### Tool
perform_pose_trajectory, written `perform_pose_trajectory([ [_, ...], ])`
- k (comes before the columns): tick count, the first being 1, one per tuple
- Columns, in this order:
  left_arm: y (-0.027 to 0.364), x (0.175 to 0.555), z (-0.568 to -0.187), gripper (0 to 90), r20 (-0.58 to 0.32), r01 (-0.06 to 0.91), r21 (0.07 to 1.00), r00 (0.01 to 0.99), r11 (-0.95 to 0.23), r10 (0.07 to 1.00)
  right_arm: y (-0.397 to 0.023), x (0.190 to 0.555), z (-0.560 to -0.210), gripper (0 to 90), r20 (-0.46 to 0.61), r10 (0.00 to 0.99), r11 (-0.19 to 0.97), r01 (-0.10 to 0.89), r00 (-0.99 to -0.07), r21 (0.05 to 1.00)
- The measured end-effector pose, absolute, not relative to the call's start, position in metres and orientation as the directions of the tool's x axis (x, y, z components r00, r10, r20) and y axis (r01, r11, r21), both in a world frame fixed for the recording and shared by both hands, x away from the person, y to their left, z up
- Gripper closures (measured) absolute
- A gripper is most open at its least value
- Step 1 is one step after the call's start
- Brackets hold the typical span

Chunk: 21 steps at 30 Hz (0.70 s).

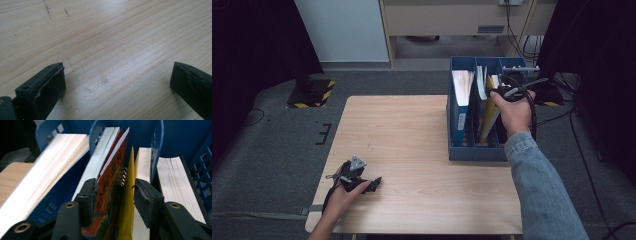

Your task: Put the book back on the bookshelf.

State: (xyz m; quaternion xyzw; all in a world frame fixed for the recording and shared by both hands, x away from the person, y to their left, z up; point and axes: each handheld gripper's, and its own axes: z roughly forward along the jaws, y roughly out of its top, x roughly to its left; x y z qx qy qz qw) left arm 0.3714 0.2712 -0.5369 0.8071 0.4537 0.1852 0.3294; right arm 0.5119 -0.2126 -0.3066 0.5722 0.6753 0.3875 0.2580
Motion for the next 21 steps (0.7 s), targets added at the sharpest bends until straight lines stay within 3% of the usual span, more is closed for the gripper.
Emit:
perform_pose_trajectory([
  [21, 0.271, 0.371, -0.537, 0.0, 0.001, 0.61, 0.7, 0.519, -0.371, 0.855, -0.213, 0.47, -0.313, 28.1, 0.077, 0.941, 0.128, 0.557, -0.33, 0.821],
])
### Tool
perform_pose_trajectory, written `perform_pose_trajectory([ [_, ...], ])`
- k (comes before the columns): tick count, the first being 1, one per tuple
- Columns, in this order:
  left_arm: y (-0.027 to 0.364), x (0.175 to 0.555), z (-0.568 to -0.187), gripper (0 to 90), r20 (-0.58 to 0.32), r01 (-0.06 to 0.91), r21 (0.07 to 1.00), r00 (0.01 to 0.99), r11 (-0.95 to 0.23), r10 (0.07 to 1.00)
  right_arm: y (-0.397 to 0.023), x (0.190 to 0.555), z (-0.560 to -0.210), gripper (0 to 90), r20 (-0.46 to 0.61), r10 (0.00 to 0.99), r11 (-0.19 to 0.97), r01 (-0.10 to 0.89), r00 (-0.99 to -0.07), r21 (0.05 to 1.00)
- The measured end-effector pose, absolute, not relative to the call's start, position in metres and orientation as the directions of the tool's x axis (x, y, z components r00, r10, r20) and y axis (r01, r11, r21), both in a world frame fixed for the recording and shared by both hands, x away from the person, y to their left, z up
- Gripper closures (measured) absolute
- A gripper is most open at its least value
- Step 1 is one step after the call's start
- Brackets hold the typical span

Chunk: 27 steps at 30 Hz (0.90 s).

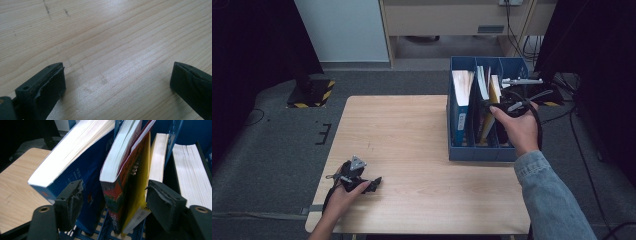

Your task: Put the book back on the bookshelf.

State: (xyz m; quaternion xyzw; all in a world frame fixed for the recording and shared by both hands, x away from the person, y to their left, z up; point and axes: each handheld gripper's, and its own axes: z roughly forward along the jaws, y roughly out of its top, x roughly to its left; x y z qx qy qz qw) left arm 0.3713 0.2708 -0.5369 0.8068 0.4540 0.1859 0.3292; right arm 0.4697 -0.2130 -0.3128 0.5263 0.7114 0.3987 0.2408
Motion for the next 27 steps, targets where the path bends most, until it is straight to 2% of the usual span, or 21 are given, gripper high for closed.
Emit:
perform_pose_trajectory([
  [2, 0.271, 0.371, -0.537, 0.0, 0.001, 0.61, 0.7, 0.519, -0.371, 0.855, -0.214, 0.468, -0.313, 25.4, 0.077, 0.939, 0.13, 0.555, -0.335, 0.822],
  [5, 0.27, 0.371, -0.537, 0.0, -0.003, 0.612, 0.7, 0.518, -0.368, 0.855, -0.214, 0.465, -0.315, 16.5, 0.081, 0.939, 0.126, 0.554, -0.333, 0.823],
  [11, 0.27, 0.371, -0.537, 0.0, -0.002, 0.612, 0.7, 0.518, -0.368, 0.856, -0.214, 0.459, -0.318, 8.0, 0.064, 0.937, 0.143, 0.541, -0.345, 0.829],
  [27, 0.27, 0.371, -0.537, 0.0, 0.002, 0.612, 0.697, 0.521, -0.375, 0.854, -0.216, 0.434, -0.338, 7.2, 0.043, 0.918, 0.192, 0.534, -0.395, 0.824],
])
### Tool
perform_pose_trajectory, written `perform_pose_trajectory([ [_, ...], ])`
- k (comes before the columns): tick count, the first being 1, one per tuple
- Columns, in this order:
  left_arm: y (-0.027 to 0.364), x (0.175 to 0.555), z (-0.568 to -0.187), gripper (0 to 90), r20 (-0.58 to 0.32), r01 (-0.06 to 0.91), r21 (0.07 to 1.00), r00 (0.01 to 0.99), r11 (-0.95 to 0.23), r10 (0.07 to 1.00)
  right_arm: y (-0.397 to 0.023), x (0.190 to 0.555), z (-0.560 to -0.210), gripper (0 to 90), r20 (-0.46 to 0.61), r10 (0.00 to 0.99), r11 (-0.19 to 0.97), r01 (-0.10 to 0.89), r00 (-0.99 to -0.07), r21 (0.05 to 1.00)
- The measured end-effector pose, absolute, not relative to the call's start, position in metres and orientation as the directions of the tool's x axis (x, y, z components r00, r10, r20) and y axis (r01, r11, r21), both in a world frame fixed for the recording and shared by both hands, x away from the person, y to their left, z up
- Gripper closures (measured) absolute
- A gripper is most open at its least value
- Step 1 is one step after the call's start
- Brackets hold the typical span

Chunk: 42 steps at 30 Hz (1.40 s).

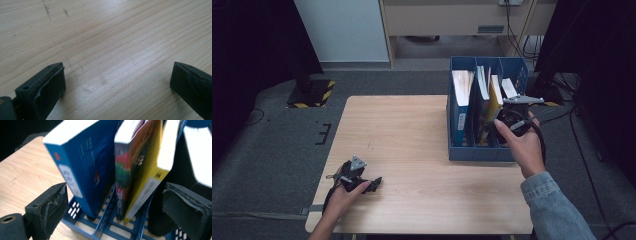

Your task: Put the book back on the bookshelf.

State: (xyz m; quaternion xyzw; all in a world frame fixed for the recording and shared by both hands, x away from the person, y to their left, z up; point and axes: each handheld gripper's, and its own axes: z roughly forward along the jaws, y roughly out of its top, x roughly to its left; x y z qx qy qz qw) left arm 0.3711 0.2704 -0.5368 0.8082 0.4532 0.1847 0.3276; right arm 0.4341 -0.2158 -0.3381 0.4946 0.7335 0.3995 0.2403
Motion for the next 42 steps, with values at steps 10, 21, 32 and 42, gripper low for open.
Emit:
perform_pose_trajectory([
  [10, 0.27, 0.37, -0.537, 0.0, 0.003, 0.611, 0.695, 0.525, -0.379, 0.851, -0.211, 0.411, -0.345, 7.4, 0.041, 0.904, 0.21, 0.526, -0.426, 0.824],
  [21, 0.27, 0.37, -0.537, 0.0, 0.004, 0.61, 0.695, 0.525, -0.379, 0.851, -0.213, 0.391, -0.369, 8.6, 0.045, 0.894, 0.233, 0.548, -0.446, 0.804],
  [32, 0.27, 0.371, -0.537, 0.0, 0.004, 0.609, 0.696, 0.527, -0.38, 0.85, -0.212, 0.364, -0.404, 11.3, 0.039, 0.872, 0.269, 0.545, -0.487, 0.794],
  [42, 0.269, 0.371, -0.537, 0.0, 0.002, 0.61, 0.697, 0.524, -0.376, 0.852, -0.204, 0.345, -0.439, 11.8, 0.055, 0.851, 0.29, 0.555, -0.522, 0.779],
])
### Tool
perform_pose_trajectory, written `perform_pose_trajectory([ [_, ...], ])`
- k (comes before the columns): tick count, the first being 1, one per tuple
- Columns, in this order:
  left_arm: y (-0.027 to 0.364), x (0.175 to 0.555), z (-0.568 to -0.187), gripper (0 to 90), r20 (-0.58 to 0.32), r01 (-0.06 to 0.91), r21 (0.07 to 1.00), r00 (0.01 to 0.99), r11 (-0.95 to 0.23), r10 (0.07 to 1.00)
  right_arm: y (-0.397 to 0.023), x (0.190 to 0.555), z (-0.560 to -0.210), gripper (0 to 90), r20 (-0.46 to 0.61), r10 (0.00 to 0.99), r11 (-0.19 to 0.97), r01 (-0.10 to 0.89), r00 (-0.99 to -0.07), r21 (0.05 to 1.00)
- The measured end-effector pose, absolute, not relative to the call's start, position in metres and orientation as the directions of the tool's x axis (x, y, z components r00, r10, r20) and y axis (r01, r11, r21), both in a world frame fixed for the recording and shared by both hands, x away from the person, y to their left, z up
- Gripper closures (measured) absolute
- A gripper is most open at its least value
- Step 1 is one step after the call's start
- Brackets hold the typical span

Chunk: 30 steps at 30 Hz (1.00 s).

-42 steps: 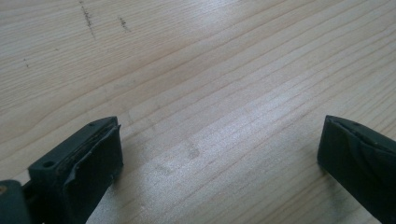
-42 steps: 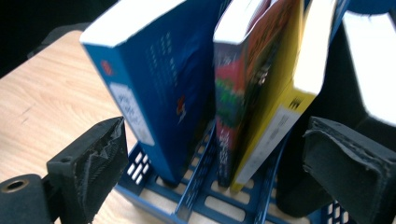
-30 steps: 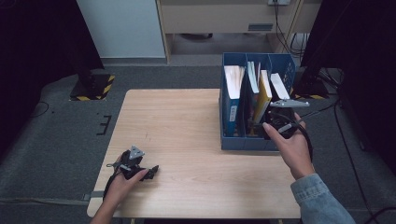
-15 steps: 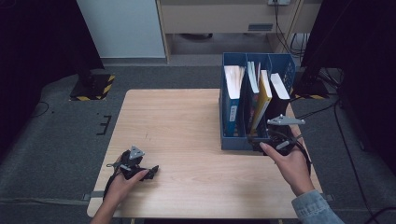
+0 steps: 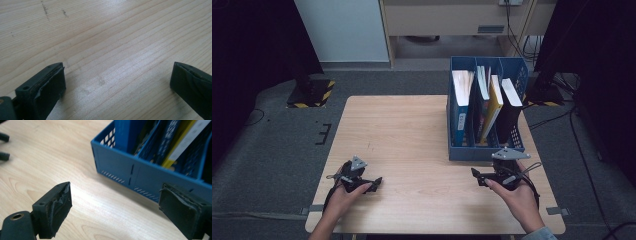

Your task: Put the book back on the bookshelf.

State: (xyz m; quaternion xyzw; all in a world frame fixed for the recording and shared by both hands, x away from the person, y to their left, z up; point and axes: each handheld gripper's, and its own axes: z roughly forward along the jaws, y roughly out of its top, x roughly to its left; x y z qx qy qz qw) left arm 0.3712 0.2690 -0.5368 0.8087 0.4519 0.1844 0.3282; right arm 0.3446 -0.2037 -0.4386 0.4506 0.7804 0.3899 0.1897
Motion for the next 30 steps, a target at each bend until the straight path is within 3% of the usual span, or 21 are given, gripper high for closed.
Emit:
perform_pose_trajectory([
  [6, 0.269, 0.371, -0.537, 0.0, 0.002, 0.61, 0.697, 0.524, -0.376, 0.852, -0.193, 0.341, -0.451, 12.1, 0.053, 0.835, 0.317, 0.558, -0.547, 0.767],
  [30, 0.269, 0.371, -0.537, 0.0, 0.001, 0.608, 0.698, 0.528, -0.379, 0.849, -0.081, 0.347, -0.501, 12.8, 0.062, 0.652, 0.519, 0.504, -0.756, 0.69],
])
